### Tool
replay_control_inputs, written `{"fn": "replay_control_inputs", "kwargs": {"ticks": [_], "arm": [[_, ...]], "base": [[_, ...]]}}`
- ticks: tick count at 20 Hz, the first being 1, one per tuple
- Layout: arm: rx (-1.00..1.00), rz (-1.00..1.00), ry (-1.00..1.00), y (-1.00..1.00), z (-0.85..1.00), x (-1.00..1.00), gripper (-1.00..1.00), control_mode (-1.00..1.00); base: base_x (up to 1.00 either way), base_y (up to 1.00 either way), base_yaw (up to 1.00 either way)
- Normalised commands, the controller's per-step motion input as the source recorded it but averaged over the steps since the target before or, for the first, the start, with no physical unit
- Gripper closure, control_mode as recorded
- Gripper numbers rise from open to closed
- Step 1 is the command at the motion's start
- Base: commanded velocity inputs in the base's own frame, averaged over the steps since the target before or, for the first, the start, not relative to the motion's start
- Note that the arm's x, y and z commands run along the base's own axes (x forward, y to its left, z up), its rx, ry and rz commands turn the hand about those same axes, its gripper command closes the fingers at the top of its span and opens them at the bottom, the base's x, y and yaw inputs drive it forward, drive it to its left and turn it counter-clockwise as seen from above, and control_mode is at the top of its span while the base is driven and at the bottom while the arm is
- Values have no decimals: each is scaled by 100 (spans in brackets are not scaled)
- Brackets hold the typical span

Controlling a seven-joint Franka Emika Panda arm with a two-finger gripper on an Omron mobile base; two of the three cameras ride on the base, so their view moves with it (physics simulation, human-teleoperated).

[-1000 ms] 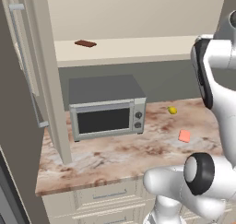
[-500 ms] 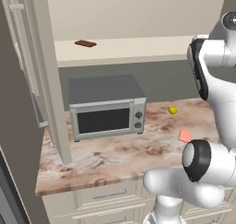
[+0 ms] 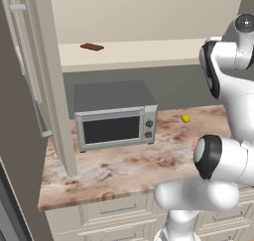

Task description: Pick the bar soap and bar soap from the cabinet and place them on the counter.

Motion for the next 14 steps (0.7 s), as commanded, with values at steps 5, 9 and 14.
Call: {"fn": "replay_control_inputs", "kwargs": {"ticks": [5,9,14], "arm": [[0,0,0,-13,-3,39,-100,-100],[0,0,0,-13,-1,35,-100,-100],[0,0,0,-14,-4,34,-100,-100]], "base": [[0,0,0],[0,0,0],[0,0,0]]}}
